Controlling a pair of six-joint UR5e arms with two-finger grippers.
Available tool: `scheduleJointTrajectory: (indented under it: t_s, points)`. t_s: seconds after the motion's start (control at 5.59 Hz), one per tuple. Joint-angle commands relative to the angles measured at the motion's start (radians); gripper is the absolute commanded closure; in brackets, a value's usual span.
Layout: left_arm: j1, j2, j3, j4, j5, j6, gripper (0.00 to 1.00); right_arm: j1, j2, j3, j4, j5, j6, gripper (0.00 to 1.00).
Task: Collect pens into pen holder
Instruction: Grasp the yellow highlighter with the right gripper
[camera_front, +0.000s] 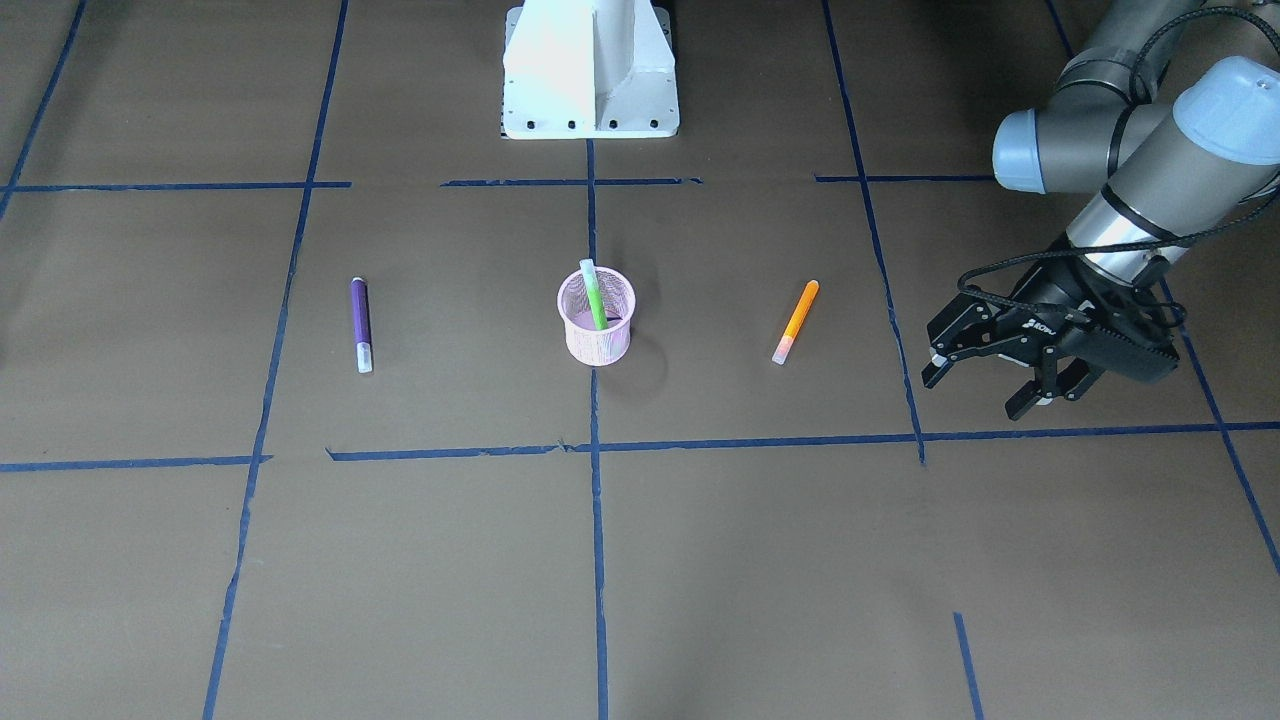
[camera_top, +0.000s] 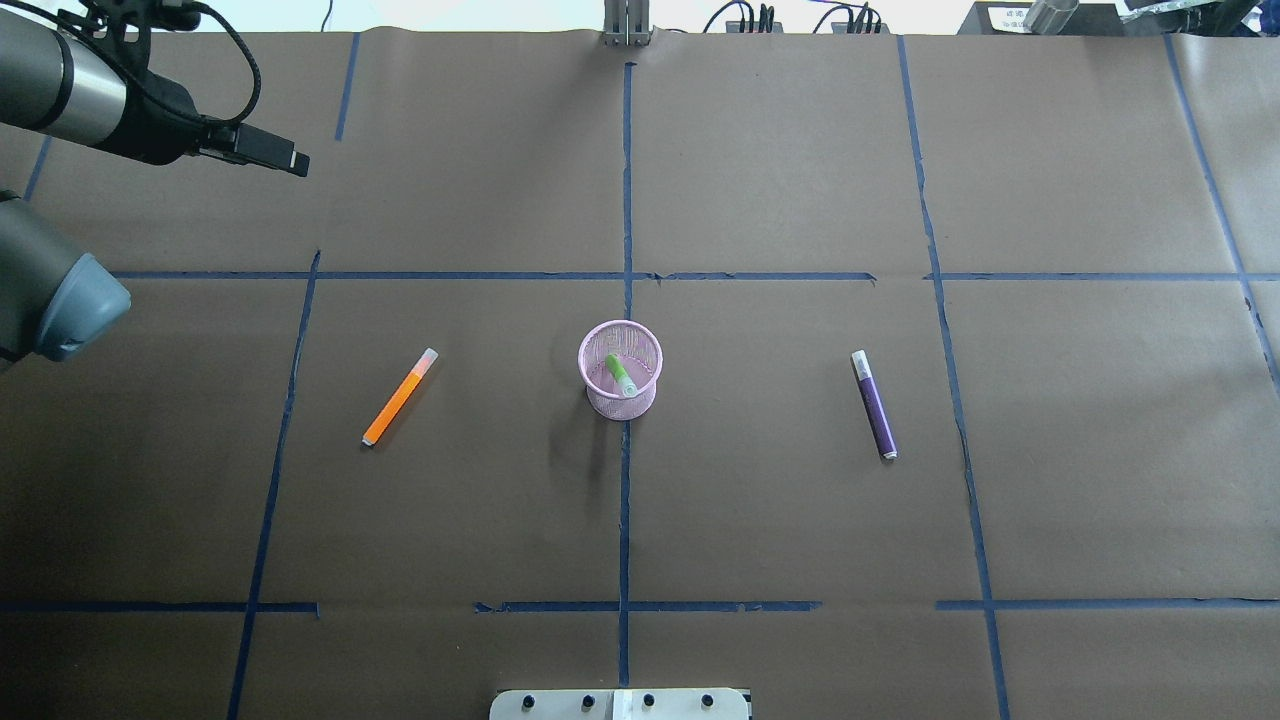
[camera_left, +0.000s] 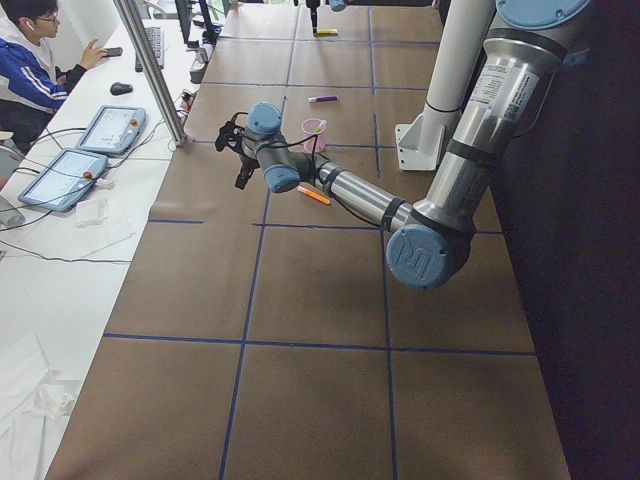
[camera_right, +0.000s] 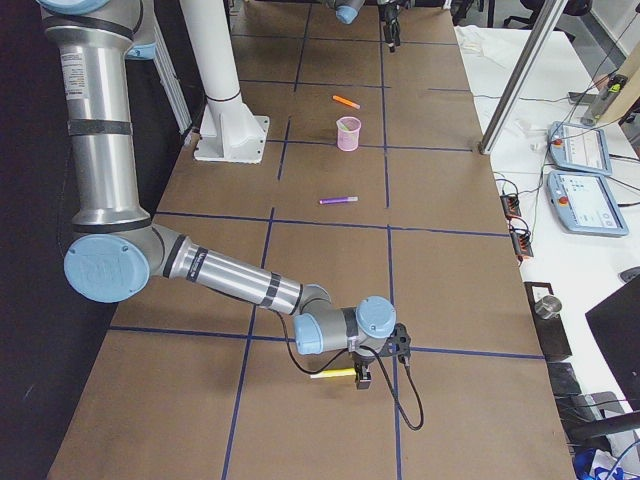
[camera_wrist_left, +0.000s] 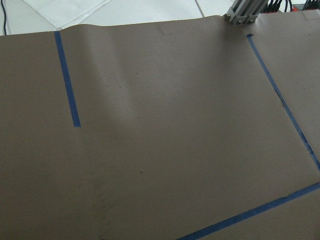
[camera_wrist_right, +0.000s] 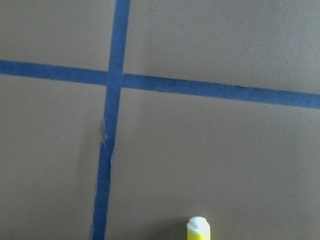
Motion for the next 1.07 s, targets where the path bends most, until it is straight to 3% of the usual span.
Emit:
scheduleJointTrajectory:
  t_s: [0.0,0.18,0.36,0.54,0.72,0.89]
  points:
    - [0.002,0.003,0.0,-0.002,0.003,0.002,0.0,-0.005,-0.006,-0.017,0.0,-0.004,-0.003,0.02]
    - [0.003,0.003,0.002,-0.003,0.003,0.004,0.0,-0.005,-0.011,-0.02,0.0,-0.002,-0.003,0.09]
    - [0.006,0.002,0.0,-0.005,0.003,0.004,0.0,-0.005,-0.014,-0.02,0.0,-0.002,-0.003,0.22]
    - [0.006,0.002,0.002,-0.005,0.003,0.004,0.0,-0.005,-0.014,-0.019,0.0,-0.001,-0.001,0.49]
    - [0.006,0.002,0.002,-0.005,0.003,0.004,0.0,-0.005,-0.014,-0.02,-0.001,-0.002,-0.003,0.69]
    - [0.008,0.002,0.003,-0.005,0.003,0.004,0.0,-0.005,-0.014,-0.02,-0.001,-0.005,-0.003,0.8]
